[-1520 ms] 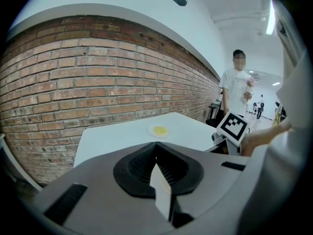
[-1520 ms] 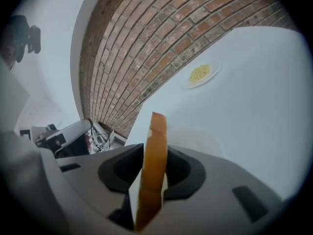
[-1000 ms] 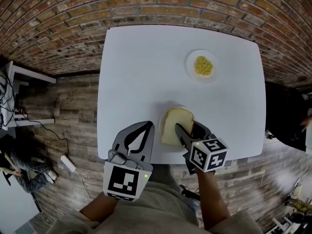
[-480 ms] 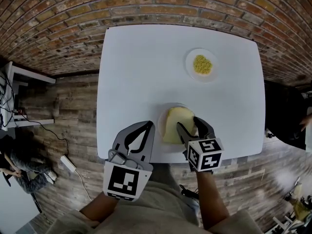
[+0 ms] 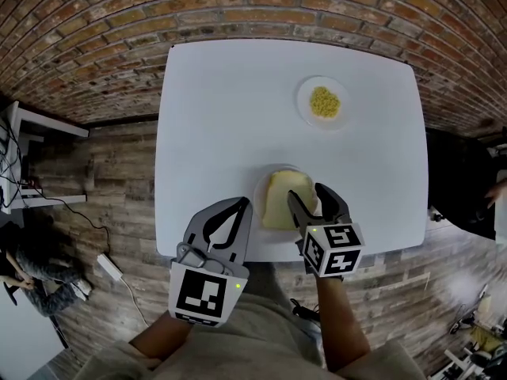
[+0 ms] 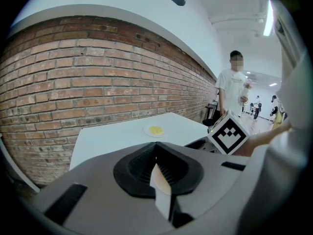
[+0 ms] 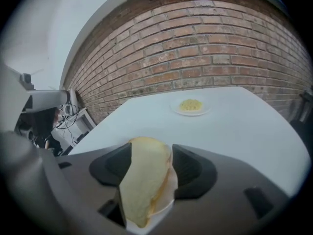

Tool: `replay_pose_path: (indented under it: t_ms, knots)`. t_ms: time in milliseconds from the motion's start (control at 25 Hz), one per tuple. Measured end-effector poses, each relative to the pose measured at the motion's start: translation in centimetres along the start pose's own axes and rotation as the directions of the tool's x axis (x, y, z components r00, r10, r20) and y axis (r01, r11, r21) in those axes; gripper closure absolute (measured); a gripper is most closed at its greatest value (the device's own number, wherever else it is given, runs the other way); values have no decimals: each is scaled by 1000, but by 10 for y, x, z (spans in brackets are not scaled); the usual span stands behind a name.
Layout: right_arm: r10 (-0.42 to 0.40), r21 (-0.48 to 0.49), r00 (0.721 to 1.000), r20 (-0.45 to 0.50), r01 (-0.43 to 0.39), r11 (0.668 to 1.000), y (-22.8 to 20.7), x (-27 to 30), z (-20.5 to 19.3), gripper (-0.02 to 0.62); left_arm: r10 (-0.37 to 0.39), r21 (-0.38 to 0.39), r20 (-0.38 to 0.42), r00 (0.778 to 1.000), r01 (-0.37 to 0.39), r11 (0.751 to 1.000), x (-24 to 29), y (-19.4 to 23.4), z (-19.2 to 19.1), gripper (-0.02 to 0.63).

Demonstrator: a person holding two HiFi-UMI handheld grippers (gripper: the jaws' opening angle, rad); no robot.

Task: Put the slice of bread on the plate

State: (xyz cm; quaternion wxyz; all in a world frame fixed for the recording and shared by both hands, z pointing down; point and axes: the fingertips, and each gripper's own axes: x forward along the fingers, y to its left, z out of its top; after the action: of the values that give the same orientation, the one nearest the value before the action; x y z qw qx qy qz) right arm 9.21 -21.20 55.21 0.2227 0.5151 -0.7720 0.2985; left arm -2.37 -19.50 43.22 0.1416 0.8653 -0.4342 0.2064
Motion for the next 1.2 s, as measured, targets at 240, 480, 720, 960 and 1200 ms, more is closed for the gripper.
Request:
replay_pose_path:
  t_ms: [240, 480, 720, 960, 1200]
  knots:
    - [-1, 17, 999, 47, 0, 1000, 4, -5, 13, 342, -20, 9, 9, 1000, 20, 1000, 0, -9, 2, 597]
    - [-13, 20, 997, 80, 11, 1000, 9, -19, 23, 465, -42, 29, 24, 999, 41, 999, -1, -16, 4, 597]
    - [-42, 27, 990, 133, 39, 999, 13, -38, 34, 534, -81, 41, 37, 996, 80, 996, -1, -29, 10, 595]
    - [-39, -23, 976, 213, 44, 999, 34, -67, 56, 568, -110, 59, 71, 991, 106, 993, -9, -39, 25, 597]
    - [-39, -91, 951, 308, 70, 993, 51, -106, 80, 584, -137, 79, 110, 984, 128, 989, -19, -50, 45, 597]
